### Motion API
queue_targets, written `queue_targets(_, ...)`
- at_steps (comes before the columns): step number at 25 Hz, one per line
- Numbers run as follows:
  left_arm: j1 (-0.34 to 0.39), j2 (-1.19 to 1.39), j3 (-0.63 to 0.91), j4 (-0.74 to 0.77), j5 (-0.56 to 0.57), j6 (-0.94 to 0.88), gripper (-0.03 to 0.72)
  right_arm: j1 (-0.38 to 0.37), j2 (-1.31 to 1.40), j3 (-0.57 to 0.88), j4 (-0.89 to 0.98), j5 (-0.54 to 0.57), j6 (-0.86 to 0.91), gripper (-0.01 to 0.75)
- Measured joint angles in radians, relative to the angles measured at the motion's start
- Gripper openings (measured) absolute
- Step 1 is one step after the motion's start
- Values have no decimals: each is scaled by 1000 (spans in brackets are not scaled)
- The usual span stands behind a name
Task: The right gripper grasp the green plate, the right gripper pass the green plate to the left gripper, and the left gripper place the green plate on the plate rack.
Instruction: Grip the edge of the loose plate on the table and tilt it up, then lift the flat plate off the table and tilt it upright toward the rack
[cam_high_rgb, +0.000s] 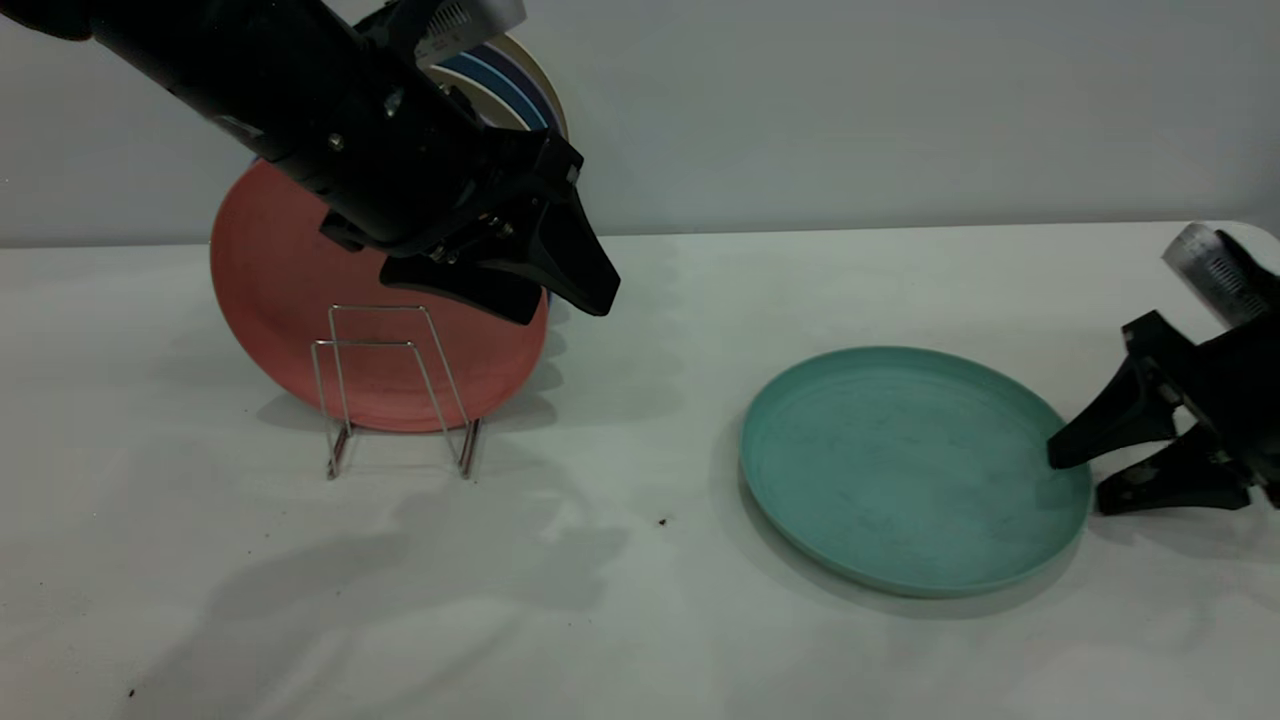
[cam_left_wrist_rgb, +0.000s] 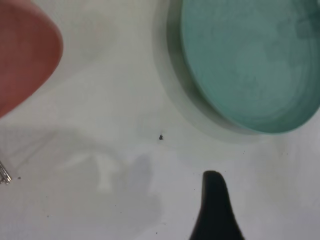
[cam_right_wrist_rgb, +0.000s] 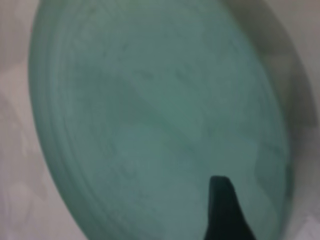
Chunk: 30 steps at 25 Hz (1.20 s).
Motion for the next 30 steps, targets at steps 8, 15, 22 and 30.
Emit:
queue_targets(8,-1,1,0,-1,-1,0,551,69,29,-12,69,-51,-20,241)
queue_targets(15,-1,55,0,-55,0,0,551,71,41,-26,113,28,-115,20)
queue_targets(22,-1,81,0,-151,-7,37,550,108,24,-42,147,178,-173,19)
queue_targets(30,-1,81,0,-236,-68,52,455,183,-64,-42,133,215,-197,19)
